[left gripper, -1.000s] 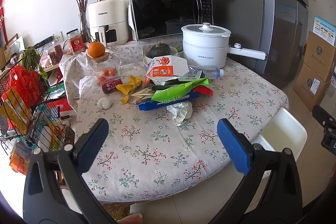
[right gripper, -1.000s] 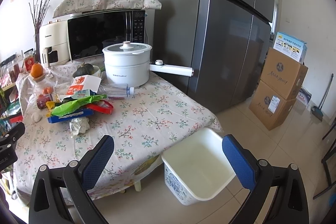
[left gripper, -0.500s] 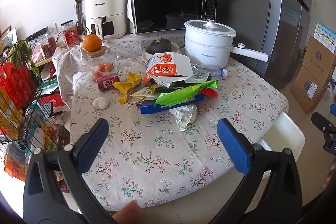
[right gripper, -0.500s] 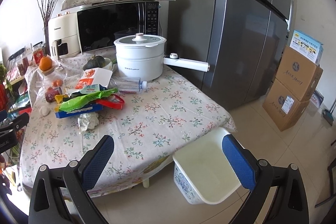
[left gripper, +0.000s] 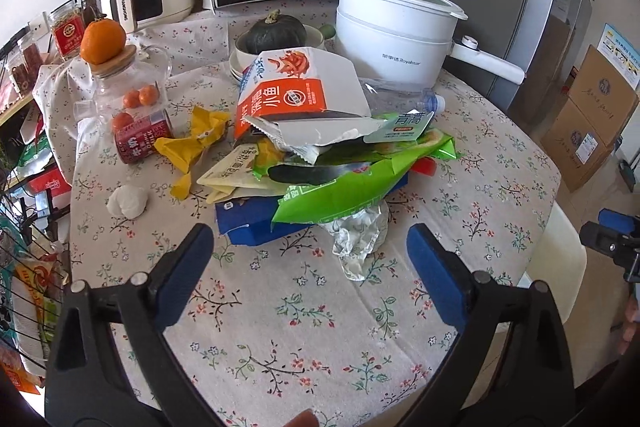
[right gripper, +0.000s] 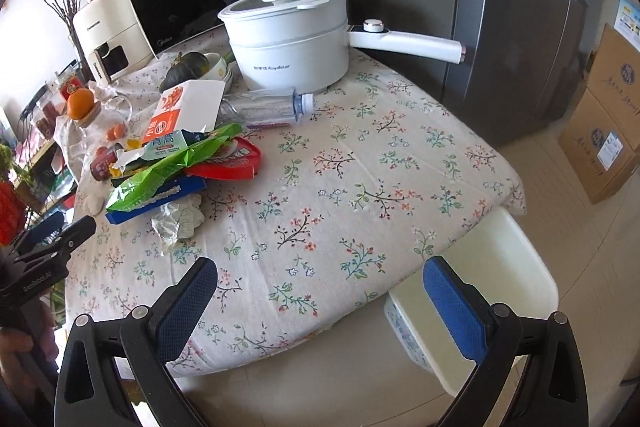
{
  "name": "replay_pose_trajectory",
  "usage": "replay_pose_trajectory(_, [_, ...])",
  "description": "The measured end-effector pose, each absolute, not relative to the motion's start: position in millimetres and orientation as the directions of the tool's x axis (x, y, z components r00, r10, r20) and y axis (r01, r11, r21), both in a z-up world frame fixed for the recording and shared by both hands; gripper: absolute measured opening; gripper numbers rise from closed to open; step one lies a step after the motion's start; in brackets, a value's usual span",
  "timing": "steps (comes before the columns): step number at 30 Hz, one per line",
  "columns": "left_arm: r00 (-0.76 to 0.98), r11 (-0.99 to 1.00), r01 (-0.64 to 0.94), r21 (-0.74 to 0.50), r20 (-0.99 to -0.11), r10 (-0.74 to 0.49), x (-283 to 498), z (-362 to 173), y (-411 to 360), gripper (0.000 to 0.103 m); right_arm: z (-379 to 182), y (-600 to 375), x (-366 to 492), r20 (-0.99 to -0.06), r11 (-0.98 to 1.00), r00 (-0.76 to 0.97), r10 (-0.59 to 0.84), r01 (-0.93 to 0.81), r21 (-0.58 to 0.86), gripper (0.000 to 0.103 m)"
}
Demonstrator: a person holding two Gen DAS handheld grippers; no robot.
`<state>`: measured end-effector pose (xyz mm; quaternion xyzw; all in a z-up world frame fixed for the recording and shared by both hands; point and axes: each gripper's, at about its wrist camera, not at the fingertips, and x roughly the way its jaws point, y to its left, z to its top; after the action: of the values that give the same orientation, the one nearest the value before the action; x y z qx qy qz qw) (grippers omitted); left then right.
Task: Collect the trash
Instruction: 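Reach into the pile and grasp the green snack bag with the left tool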
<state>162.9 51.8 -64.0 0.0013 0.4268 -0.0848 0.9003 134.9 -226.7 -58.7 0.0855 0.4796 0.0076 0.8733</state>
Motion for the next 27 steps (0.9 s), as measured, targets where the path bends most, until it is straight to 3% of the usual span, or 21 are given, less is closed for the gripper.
replay_pose_trajectory(7, [0.598,0.960,0.113,-0.255,-0.755,-0.271,197,-73,54,0.094,-73,-229,162,-0.842,0.980,0.532,0.085,0.107,0.166,0.103])
replay_pose_trajectory(13, [0.595,0.953,0.019,-0.304,-0.762,-0.255,211,-81,61,0.090,-77,-232,172,-0.843,0.978,0.532,0.081,0.121,0.170,0.103])
replay_pose_trajectory(16, [0.565,0.930,-0.030,-0.366,-0.774,-0.286,216,-92,69,0.076,-77,-231,173,-0.842,0.980,0.535,0.072,0.121,0.160,0.103])
replay_pose_trajectory(18, [0.547,0.921,-0.041,-0.387,-0.780,-0.303,217,-98,72,0.060,-78,-231,172,-0.843,0.980,0.532,0.073,0.120,0.161,0.103])
replay_pose_trajectory(23, [0.526,0.897,-0.058,-0.439,-0.777,-0.346,215,-104,79,0.005,-80,-232,169,-0.848,0.983,0.527,0.052,0.122,0.136,0.103])
replay_pose_trajectory(27, [0.533,0.880,-0.028,-0.475,-0.752,-0.389,205,-95,78,0.001,-79,-234,166,-0.848,0.982,0.528,0.049,0.127,0.136,0.103])
